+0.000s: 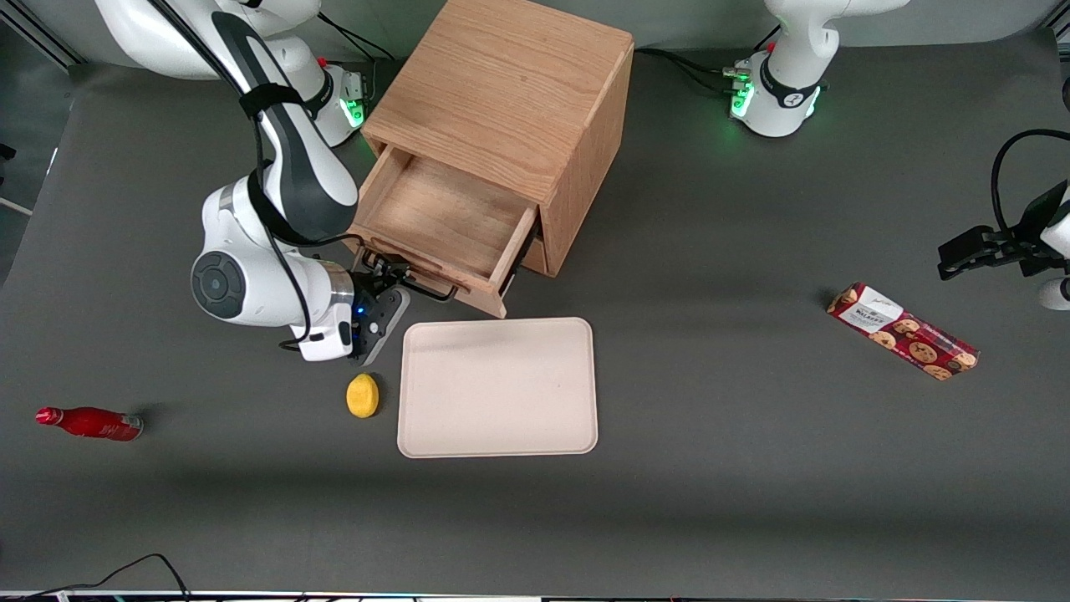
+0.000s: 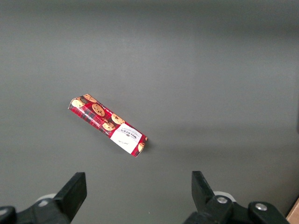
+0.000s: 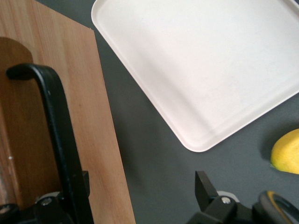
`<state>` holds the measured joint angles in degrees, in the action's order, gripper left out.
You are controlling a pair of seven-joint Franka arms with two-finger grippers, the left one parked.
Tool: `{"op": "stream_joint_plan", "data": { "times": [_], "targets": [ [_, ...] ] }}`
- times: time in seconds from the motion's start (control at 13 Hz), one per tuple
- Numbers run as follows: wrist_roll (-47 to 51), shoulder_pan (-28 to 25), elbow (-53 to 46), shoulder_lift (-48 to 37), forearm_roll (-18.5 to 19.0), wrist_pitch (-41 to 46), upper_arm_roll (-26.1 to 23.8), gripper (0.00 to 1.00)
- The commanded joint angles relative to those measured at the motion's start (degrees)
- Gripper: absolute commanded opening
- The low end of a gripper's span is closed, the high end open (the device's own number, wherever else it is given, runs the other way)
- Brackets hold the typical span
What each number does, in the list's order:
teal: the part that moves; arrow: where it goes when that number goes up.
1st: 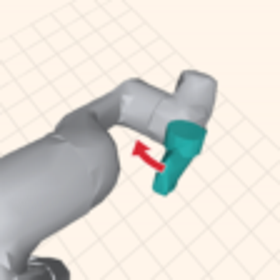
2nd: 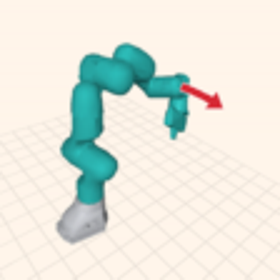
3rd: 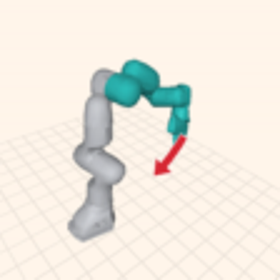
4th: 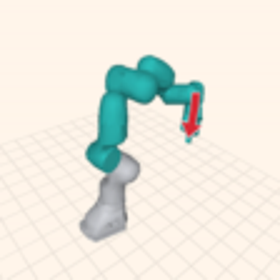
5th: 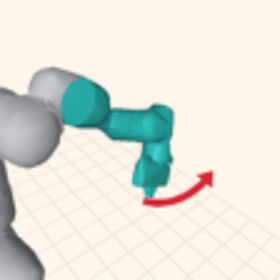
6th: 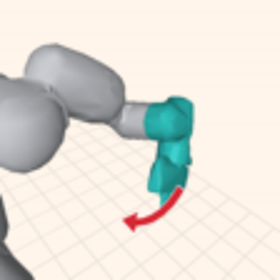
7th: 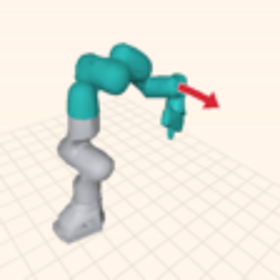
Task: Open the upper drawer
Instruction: 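Pull the upper drawer outward from the cabinet with the right gripper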
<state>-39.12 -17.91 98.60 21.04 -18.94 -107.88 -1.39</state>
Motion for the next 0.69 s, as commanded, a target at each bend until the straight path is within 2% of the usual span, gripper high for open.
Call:
{"op": "stream_joint_plan", "data": {
  "times": [0.0,0.62],
  "targets": [
    [-1.4,0.9,-2.7,1.9,1.2,0.5,-0.4,1.00],
    [-2.5,3.8,-4.2,3.4,1.1,0.5,-1.4,1.00]
  ]
}}
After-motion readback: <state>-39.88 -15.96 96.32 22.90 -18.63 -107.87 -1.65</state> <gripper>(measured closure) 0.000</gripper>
